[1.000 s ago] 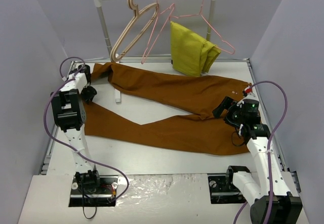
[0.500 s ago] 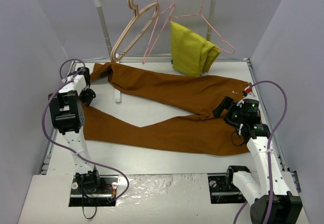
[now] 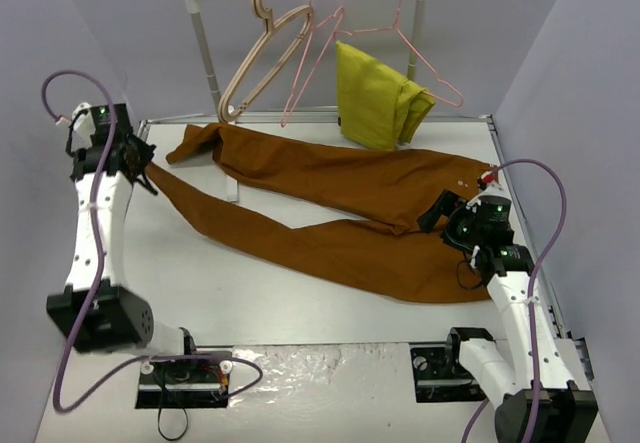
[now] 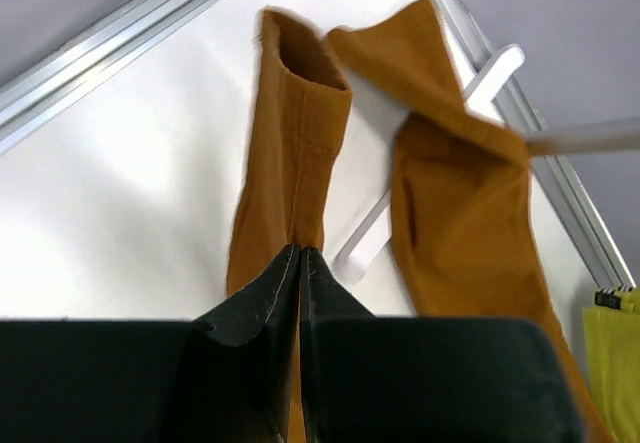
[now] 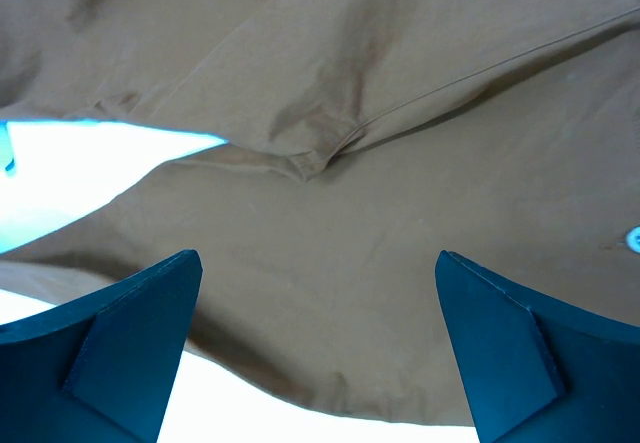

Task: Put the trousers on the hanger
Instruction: Flatten out the trousers at the center of the board.

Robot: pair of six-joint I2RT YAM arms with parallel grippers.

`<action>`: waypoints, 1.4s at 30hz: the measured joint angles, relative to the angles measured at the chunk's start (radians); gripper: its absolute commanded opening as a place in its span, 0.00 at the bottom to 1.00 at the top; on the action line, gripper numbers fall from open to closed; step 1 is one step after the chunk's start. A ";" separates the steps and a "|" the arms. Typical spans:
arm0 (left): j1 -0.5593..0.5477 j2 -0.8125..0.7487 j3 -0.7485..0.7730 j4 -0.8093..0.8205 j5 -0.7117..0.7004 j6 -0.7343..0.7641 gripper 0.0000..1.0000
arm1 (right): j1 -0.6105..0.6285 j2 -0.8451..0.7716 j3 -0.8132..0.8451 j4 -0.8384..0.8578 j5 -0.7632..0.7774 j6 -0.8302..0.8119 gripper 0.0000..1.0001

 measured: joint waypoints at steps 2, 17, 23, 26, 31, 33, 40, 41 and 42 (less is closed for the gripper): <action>0.019 -0.158 -0.151 0.013 0.003 -0.013 0.02 | 0.010 0.001 0.000 -0.001 -0.008 0.002 1.00; 0.121 -0.767 -0.877 -0.282 -0.139 -0.202 0.04 | 0.237 0.070 0.002 -0.010 -0.024 0.005 1.00; 0.120 -0.805 -0.742 -0.373 -0.241 -0.206 0.02 | 0.285 0.094 0.002 -0.018 -0.024 0.006 1.00; 0.120 -0.794 -0.645 -0.391 -0.310 -0.173 0.08 | 0.304 0.094 0.002 -0.019 -0.024 0.009 1.00; 0.120 -0.800 -0.605 -0.449 -0.406 -0.134 0.41 | 0.325 0.101 0.002 -0.024 -0.025 0.008 1.00; 0.120 -0.812 -0.604 -0.471 -0.425 -0.136 0.45 | 0.326 0.103 0.002 -0.030 -0.024 0.009 1.00; 0.120 -0.850 -0.518 -0.512 -0.383 -0.085 0.78 | 0.326 0.104 0.002 -0.056 -0.013 0.013 1.00; 0.120 -0.847 -0.506 -0.500 -0.344 -0.072 0.80 | 0.326 0.106 0.002 -0.057 -0.013 0.013 1.00; 0.120 -0.840 -0.502 -0.486 -0.303 -0.059 0.86 | 0.326 0.110 0.002 -0.058 -0.011 0.013 1.00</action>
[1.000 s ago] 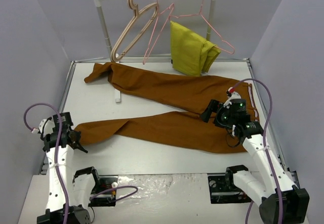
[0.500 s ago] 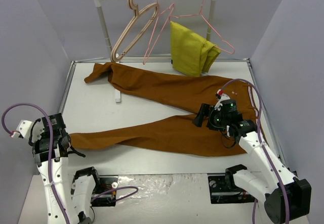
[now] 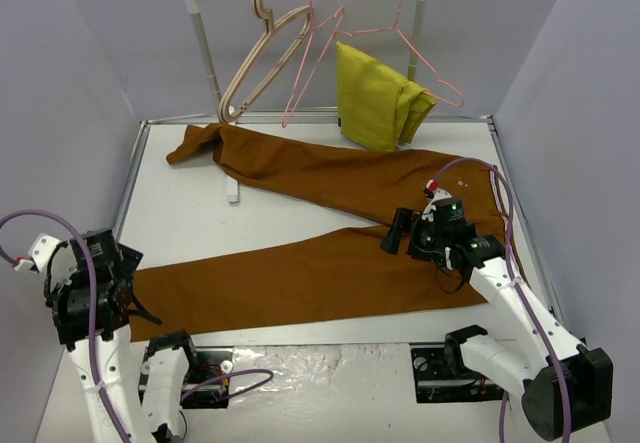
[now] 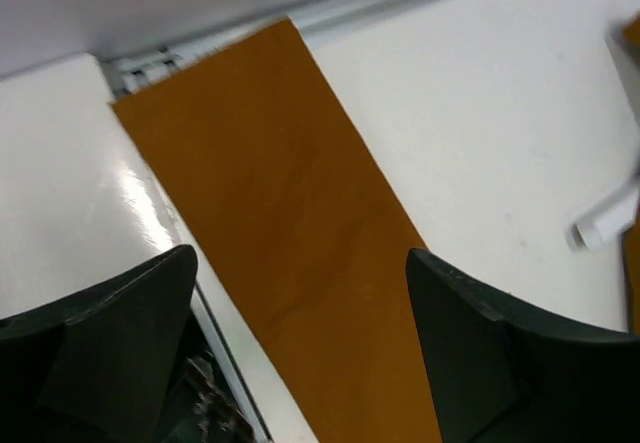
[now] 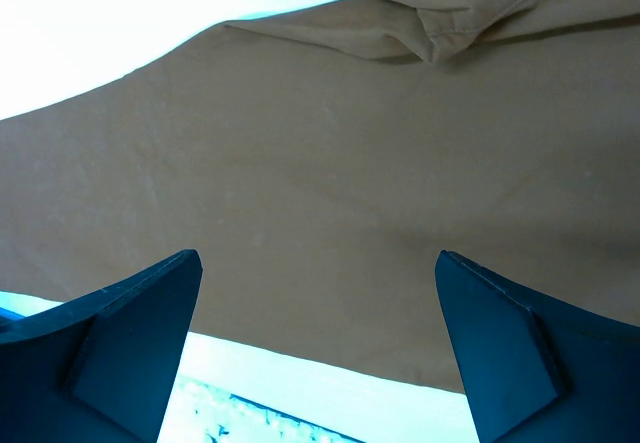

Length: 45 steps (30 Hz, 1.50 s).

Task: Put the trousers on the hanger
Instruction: Flatten out the trousers at the center of the board.

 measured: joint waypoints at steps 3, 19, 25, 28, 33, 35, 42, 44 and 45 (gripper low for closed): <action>-0.003 0.043 -0.029 0.048 0.149 0.018 0.90 | 0.000 0.029 0.000 -0.001 0.013 0.005 1.00; -0.045 0.275 -0.399 0.461 0.503 0.031 0.97 | 0.023 0.174 0.090 0.094 0.265 0.088 0.97; -0.045 0.483 -0.327 0.591 0.527 0.054 0.97 | 0.164 0.338 0.220 0.232 0.323 -0.023 0.92; -0.045 0.554 -0.279 0.613 0.539 0.076 0.97 | 0.261 0.465 0.309 0.279 0.325 -0.126 0.89; -0.045 0.590 -0.230 0.620 0.549 0.121 0.98 | 0.357 0.694 0.486 0.359 0.331 -0.322 0.80; -0.045 0.589 -0.227 0.618 0.552 0.136 0.98 | 0.371 0.778 0.550 0.378 0.330 -0.390 0.79; -0.045 0.585 -0.231 0.616 0.565 0.156 0.98 | 0.369 1.030 0.711 0.419 0.323 -0.530 0.70; -0.045 0.585 -0.236 0.616 0.566 0.159 0.98 | 0.369 1.083 0.732 0.423 0.318 -0.539 0.66; -0.045 0.585 -0.238 0.615 0.567 0.161 0.98 | 0.369 1.102 0.736 0.426 0.316 -0.539 0.64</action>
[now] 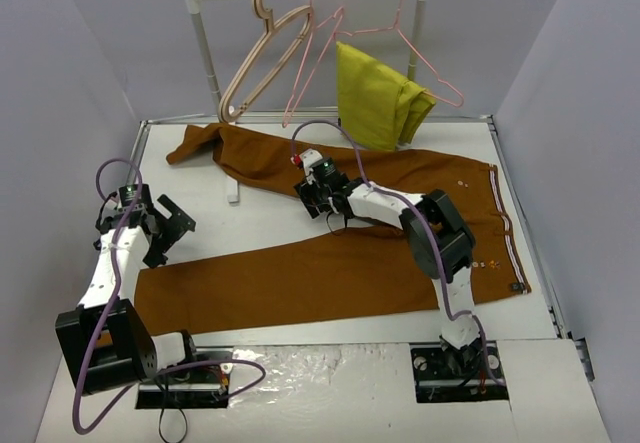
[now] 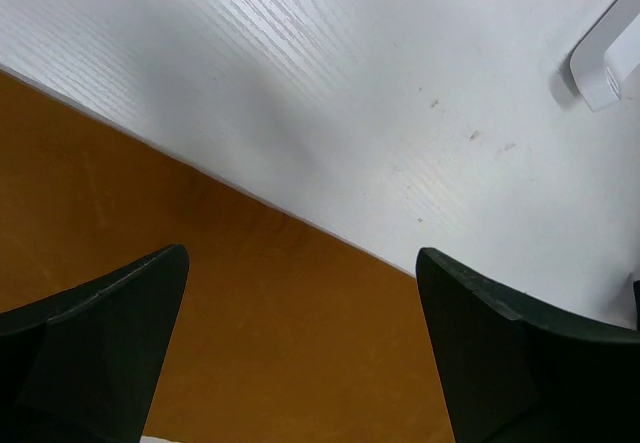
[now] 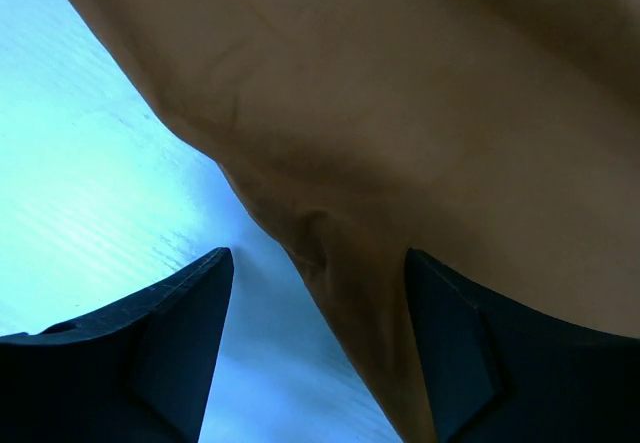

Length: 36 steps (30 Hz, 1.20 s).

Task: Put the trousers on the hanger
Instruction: Flatten out the trousers at the center of the board.

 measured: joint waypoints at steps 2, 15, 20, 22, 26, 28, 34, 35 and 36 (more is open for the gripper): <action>0.000 0.000 -0.005 0.000 0.000 0.002 0.98 | 0.000 0.034 0.000 -0.001 -0.006 0.000 0.55; 0.000 0.002 -0.006 -0.001 -0.013 0.003 0.98 | 0.001 -0.149 -0.277 0.069 0.018 0.077 0.00; 0.000 0.029 0.029 -0.001 -0.039 -0.005 0.98 | 0.001 -0.314 -0.408 0.029 -0.007 0.119 0.00; 0.000 0.053 0.056 0.001 -0.056 -0.008 0.98 | 0.001 -0.361 -0.435 0.020 -0.016 0.132 0.01; -0.002 0.114 0.093 0.029 -0.061 -0.028 0.99 | 0.001 -0.427 -0.479 0.012 -0.025 0.143 0.02; -0.010 0.140 0.094 0.050 -0.053 -0.033 0.99 | 0.001 -0.435 -0.486 0.006 -0.026 0.144 0.02; -0.129 0.145 0.080 0.147 -0.052 0.013 0.92 | 0.001 -0.435 -0.487 -0.007 -0.032 0.144 0.02; -0.149 0.137 0.070 0.178 -0.052 0.032 0.92 | 0.001 -0.435 -0.487 -0.007 -0.037 0.144 0.02; -0.164 0.131 0.063 0.200 -0.052 0.053 0.92 | 0.001 -0.435 -0.487 -0.008 -0.041 0.144 0.02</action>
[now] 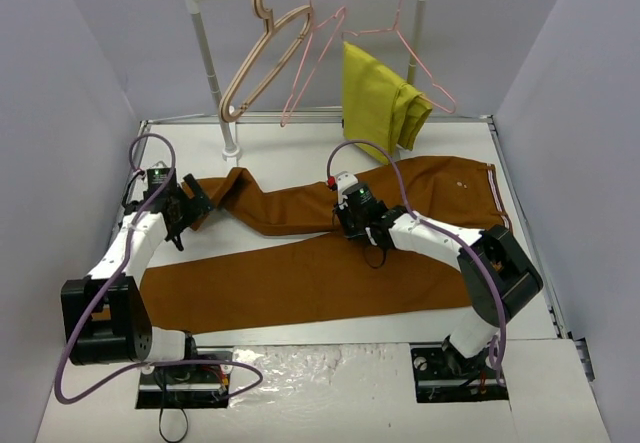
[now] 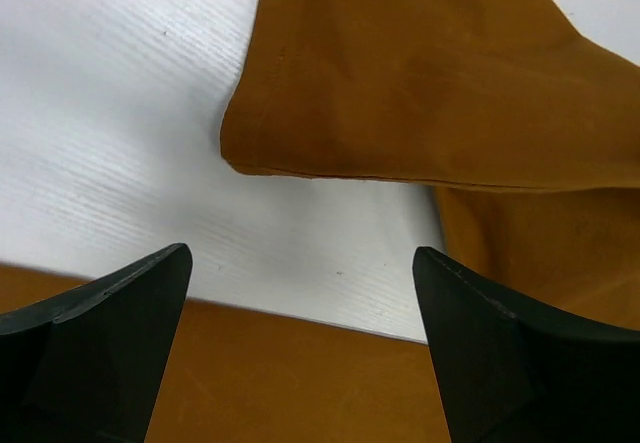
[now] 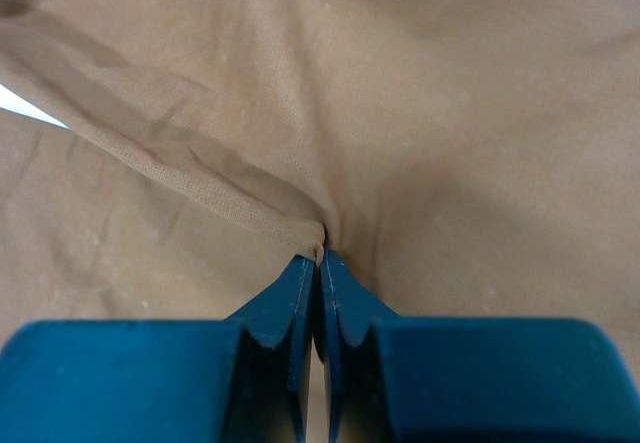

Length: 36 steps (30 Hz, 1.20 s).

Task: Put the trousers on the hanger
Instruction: Flatten out the trousers at the center of the board.

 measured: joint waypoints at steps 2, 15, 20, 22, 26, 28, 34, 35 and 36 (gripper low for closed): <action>-0.014 -0.005 -0.009 0.031 -0.002 0.043 0.91 | 0.000 0.000 0.000 0.000 -0.006 0.000 0.02; -0.124 0.150 0.008 0.113 -0.079 0.351 0.72 | 0.000 0.000 0.000 -0.001 -0.032 0.000 0.02; -0.124 0.211 0.047 0.113 -0.150 0.403 0.53 | 0.000 0.000 0.001 -0.002 -0.034 0.000 0.02; -0.123 0.231 0.072 0.115 -0.188 0.415 0.42 | 0.000 0.000 0.001 -0.005 -0.035 -0.001 0.02; -0.123 0.263 0.113 0.132 -0.246 0.431 0.28 | 0.000 0.000 0.001 -0.010 -0.035 -0.002 0.02; -0.123 0.278 0.130 0.138 -0.261 0.440 0.17 | 0.000 0.000 0.001 -0.014 -0.035 -0.004 0.02; -0.121 0.280 0.229 0.029 -0.310 0.492 0.02 | 0.000 -0.022 0.001 -0.042 -0.033 -0.010 0.02; -0.118 0.270 0.256 -0.006 -0.320 0.502 0.02 | 0.000 -0.032 0.001 -0.048 -0.033 -0.011 0.02; -0.116 0.258 0.296 -0.060 -0.333 0.514 0.02 | 0.000 -0.044 0.001 -0.055 -0.032 -0.012 0.02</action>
